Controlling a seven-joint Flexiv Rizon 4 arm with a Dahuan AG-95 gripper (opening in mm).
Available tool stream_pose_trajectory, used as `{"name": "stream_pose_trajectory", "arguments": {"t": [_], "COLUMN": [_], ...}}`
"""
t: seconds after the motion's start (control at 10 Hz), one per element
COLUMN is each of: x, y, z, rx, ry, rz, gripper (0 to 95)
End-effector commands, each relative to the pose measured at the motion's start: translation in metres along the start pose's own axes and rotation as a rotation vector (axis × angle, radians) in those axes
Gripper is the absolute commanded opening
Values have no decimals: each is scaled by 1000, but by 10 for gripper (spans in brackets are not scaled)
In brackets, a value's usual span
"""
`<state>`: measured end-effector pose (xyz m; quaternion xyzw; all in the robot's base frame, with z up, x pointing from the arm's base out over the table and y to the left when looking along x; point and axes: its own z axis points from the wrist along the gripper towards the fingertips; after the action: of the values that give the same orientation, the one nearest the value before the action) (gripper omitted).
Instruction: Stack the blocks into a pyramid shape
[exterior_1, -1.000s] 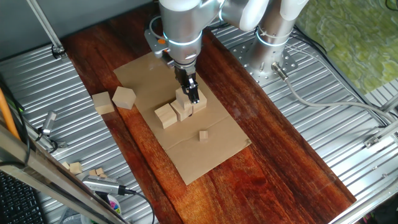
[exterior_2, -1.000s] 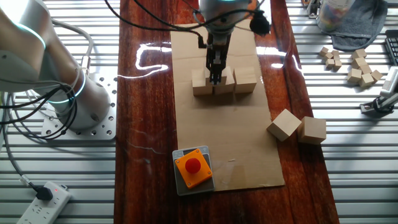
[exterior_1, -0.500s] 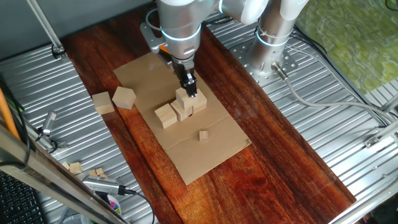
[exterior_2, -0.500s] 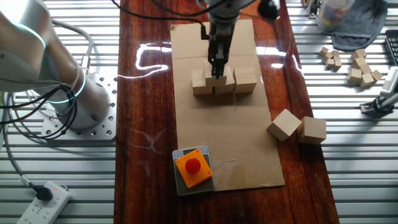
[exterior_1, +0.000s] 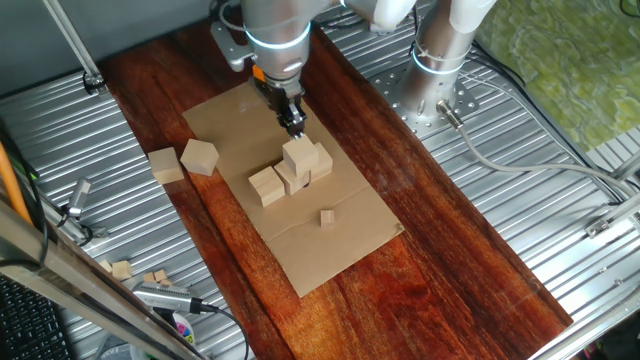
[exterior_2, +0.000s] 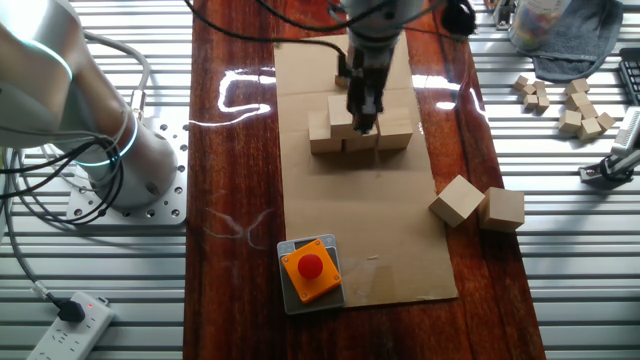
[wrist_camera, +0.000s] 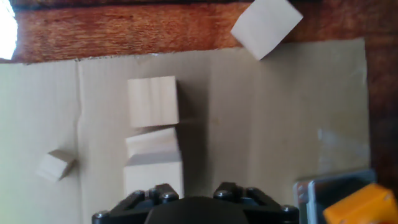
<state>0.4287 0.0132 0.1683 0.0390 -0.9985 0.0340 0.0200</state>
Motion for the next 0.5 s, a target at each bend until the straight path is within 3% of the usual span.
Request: {"name": "stream_pose_trajectory", "arguments": {"t": [0.1, 0.5], "x": [-19, -44], "y": [-27, -67], "z": [7, 39], "rx": [2, -31], "ry": [-9, -11], "rz": [-77, -133], "gripper": [0, 0]}}
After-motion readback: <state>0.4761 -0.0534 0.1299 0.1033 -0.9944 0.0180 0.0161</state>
